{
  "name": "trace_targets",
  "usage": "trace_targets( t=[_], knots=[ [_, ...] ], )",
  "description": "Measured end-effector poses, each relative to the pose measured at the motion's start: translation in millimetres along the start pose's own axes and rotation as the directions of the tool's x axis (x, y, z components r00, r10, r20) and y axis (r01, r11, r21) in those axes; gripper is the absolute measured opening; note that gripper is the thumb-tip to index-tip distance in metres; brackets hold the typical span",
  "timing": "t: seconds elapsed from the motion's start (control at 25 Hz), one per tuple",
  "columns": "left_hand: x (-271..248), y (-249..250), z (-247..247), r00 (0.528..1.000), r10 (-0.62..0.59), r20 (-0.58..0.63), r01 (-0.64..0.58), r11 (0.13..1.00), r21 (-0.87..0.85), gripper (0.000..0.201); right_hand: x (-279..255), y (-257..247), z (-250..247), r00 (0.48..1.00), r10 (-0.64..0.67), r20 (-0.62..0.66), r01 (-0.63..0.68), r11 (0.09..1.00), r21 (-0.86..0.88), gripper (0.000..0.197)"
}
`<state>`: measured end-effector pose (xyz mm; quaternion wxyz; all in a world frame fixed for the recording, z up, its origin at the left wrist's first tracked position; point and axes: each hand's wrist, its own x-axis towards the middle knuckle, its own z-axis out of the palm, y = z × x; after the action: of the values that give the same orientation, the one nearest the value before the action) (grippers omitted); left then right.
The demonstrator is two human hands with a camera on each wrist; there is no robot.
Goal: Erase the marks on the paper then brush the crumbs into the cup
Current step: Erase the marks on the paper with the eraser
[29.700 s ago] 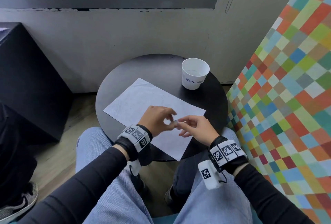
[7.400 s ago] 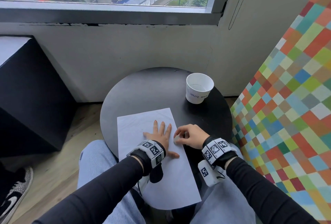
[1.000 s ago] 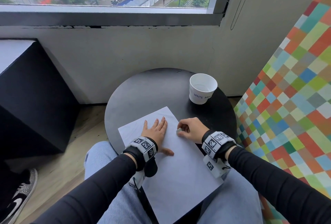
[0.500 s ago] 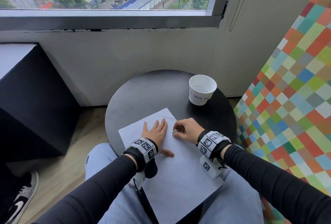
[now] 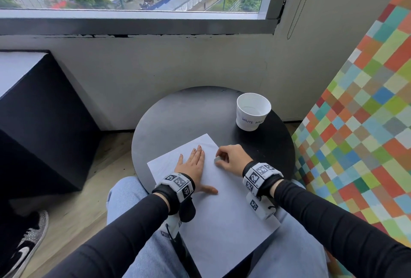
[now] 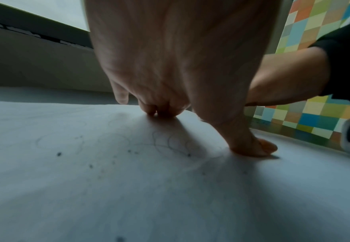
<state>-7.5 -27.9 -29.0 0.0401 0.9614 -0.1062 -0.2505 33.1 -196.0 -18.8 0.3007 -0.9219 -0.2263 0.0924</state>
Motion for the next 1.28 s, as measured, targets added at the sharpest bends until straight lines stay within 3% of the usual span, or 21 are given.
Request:
trace_targets(
  t=[0.16,0.28,0.4,0.52,0.68,0.8,0.92,1.08,1.2,1.28],
  knots=[
    [1,-2,2,1.0,0.006,0.001,-0.006,1.0,-0.028,0.137,0,-3,4,0.996,-0.039,0.079,0.037,0.999,0.025,0.009],
    [2,-2,3,1.0,-0.002,-0.002,0.002,0.999,-0.037,0.137,0,-4,5,1.0,-0.003,0.003,0.003,1.0,0.023,0.01],
    [0,-4,3,1.0,-0.023,0.001,0.023,0.999,-0.041,0.137,-1,-7,8,0.993,-0.069,0.093,0.068,0.998,0.012,0.01],
    [0,-4,3,1.0,-0.03,0.003,0.03,0.999,-0.03,0.137,0,-8,5,0.998,-0.056,0.033,0.055,0.998,0.011,0.01],
    [0,-5,2,0.999,-0.033,-0.002,0.033,0.999,-0.019,0.138,-1,-15,11,0.972,-0.137,0.191,0.14,0.99,-0.003,0.011],
    [1,-5,3,1.0,-0.03,-0.001,0.03,0.999,-0.015,0.139,2,-11,9,0.991,-0.089,0.096,0.09,0.996,-0.004,0.011],
    [-1,-5,2,0.999,-0.035,-0.003,0.035,0.999,-0.016,0.14,-4,-13,12,0.964,-0.164,0.209,0.167,0.986,0.002,0.01],
    [1,-4,3,0.999,-0.045,0.007,0.044,0.999,0.009,0.139,7,1,-4,0.997,-0.063,0.036,0.063,0.998,-0.003,0.009],
    [1,-3,1,0.998,-0.062,0.014,0.062,0.997,0.039,0.14,5,0,-5,0.966,-0.138,0.217,0.155,0.986,-0.064,0.012],
    [1,-2,-1,0.998,-0.057,0.015,0.056,0.996,0.064,0.138,8,3,-11,0.972,-0.129,0.197,0.15,0.984,-0.096,0.012]
  ],
)
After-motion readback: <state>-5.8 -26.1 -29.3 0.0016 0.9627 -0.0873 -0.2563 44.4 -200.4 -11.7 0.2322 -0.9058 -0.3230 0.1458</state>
